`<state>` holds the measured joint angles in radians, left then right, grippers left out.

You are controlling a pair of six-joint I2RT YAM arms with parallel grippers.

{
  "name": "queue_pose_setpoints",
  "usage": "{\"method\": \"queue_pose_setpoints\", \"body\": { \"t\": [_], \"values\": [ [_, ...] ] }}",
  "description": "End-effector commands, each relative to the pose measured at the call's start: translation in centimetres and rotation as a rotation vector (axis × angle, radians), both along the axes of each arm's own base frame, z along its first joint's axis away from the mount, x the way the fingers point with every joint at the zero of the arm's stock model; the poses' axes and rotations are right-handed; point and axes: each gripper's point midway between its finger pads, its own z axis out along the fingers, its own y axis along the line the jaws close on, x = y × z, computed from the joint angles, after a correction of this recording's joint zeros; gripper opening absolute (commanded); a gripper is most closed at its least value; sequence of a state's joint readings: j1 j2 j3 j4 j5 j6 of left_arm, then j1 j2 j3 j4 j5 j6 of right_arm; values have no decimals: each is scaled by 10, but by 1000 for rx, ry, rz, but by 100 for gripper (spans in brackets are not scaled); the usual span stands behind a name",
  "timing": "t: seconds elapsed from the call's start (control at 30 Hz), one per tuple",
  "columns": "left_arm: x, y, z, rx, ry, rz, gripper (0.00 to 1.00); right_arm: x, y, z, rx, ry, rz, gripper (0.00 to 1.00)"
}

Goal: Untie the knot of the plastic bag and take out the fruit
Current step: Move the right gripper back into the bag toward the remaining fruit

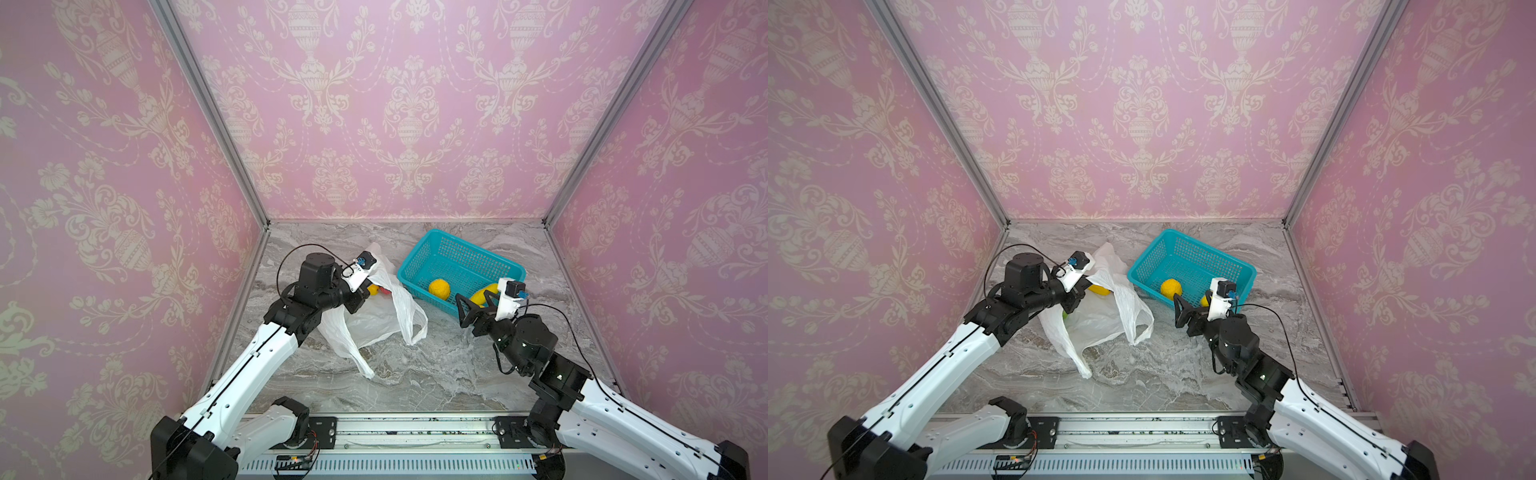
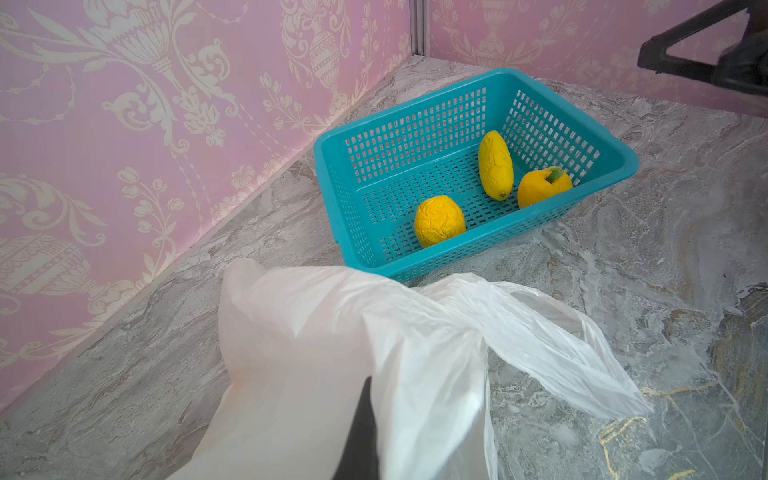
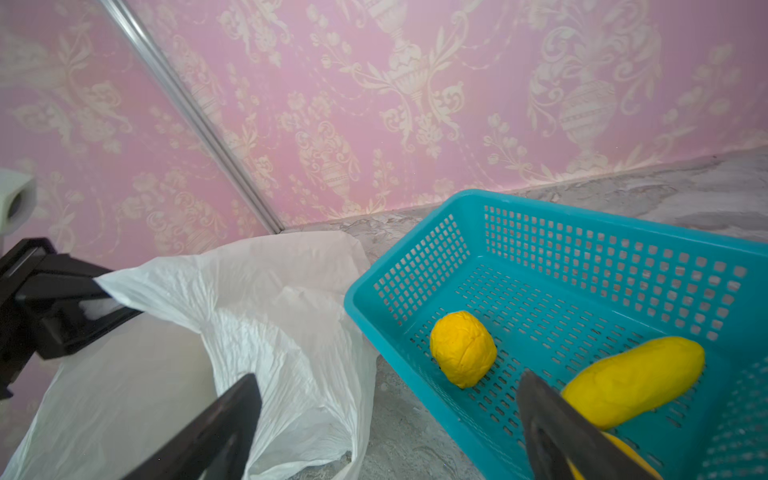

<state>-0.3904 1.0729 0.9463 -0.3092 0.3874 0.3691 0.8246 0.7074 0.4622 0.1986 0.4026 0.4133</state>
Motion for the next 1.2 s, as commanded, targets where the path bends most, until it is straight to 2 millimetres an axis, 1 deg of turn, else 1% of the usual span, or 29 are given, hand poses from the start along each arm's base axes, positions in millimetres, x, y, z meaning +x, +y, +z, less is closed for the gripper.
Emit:
{"method": "queue_pose_setpoints", "body": {
  "t": [0.0, 0.1, 0.23, 0.3, 0.4, 0.47, 0.57, 0.63, 0.67, 0.77, 0.83, 0.93, 1.07, 1.17],
  "values": [
    [-7, -3, 1, 9, -7, -27, 0, -9, 37, 18, -90, -90, 118, 96],
    [-7, -3, 1, 8, -8, -28, 0, -19, 73, 20, -191, -139, 188, 96],
    [-7, -3, 2, 8, -11, -28, 0, -27, 118, 9, -301, -165, 275, 95],
    [-8, -3, 2, 5, -10, -31, 0, -29, 140, 1, -358, -170, 313, 92],
    [-8, -4, 1, 8, -7, -32, 0, -25, 165, -11, -395, -158, 335, 83],
    [-8, -4, 2, 5, -10, -32, 0, -22, 183, -20, -407, -140, 358, 76],
    [-8, -4, 1, 7, -8, -33, 0, -18, 204, -32, -419, -132, 382, 72],
    [-8, -4, 1, 11, -6, -32, 0, -12, 214, -38, -413, -130, 366, 71],
    [-9, -4, 1, 10, -9, -34, 0, -7, 219, -47, -421, -116, 349, 71],
    [-9, -5, 3, 4, -12, -37, 0, 4, 233, -58, -436, -101, 325, 70],
    [-9, -4, 2, 8, -9, -34, 0, 14, 240, -69, -460, -88, 280, 68],
    [-9, -4, 4, 5, -13, -36, 0, 31, 239, -80, -485, -59, 173, 67],
    [-10, -4, 4, 4, -17, -36, 0, 45, 242, -92, -495, -53, 106, 67],
    [-10, -5, 5, -1, -15, -40, 0, 56, 239, -105, -506, -11, 64, 69]
  ]
}}
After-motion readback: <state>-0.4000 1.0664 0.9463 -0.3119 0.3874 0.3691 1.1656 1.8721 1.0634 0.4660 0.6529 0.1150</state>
